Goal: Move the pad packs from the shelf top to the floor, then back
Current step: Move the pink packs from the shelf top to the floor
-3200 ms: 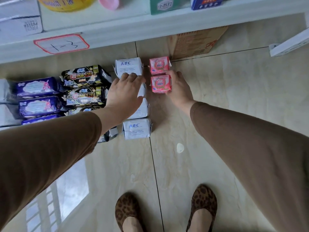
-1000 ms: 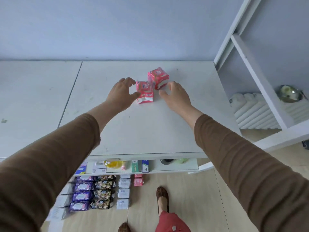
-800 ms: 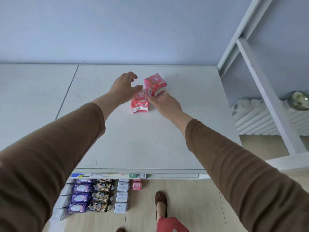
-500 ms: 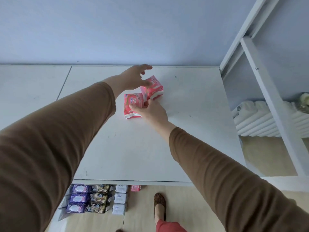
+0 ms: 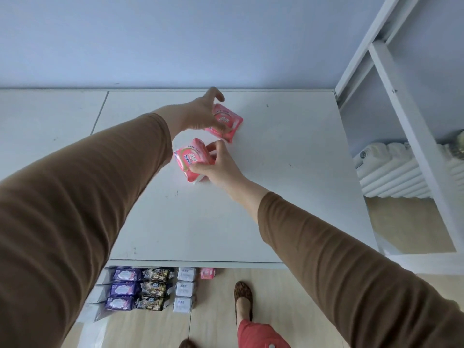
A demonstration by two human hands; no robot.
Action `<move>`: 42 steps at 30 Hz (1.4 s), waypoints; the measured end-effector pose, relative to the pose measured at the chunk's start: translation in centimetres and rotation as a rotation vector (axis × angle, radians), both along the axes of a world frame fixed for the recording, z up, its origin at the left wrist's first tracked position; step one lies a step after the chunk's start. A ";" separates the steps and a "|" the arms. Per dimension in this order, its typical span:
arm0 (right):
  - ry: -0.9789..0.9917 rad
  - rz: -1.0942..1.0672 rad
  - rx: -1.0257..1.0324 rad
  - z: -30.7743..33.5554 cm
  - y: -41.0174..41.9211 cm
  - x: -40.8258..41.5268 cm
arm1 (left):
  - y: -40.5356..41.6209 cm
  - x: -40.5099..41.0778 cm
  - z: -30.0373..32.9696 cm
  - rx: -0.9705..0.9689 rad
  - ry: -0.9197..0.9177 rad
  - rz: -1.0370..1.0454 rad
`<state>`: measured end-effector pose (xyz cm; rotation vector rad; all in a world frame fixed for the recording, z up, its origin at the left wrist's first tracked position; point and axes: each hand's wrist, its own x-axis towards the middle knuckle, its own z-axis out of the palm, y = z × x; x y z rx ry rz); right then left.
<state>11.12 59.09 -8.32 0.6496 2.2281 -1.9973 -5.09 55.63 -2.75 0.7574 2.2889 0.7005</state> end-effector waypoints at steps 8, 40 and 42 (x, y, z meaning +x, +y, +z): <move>0.046 -0.046 -0.140 1.4 -0.6 6.6 | -8.6 4.6 1.9 0.230 -0.119 0.158; -0.331 -0.045 0.000 -23.2 -23.1 43.2 | -39.7 37.3 -29.0 -0.110 -0.271 0.093; -0.367 -0.051 0.022 -27.1 -23.8 43.9 | -39.5 38.0 -33.5 -0.150 -0.235 0.088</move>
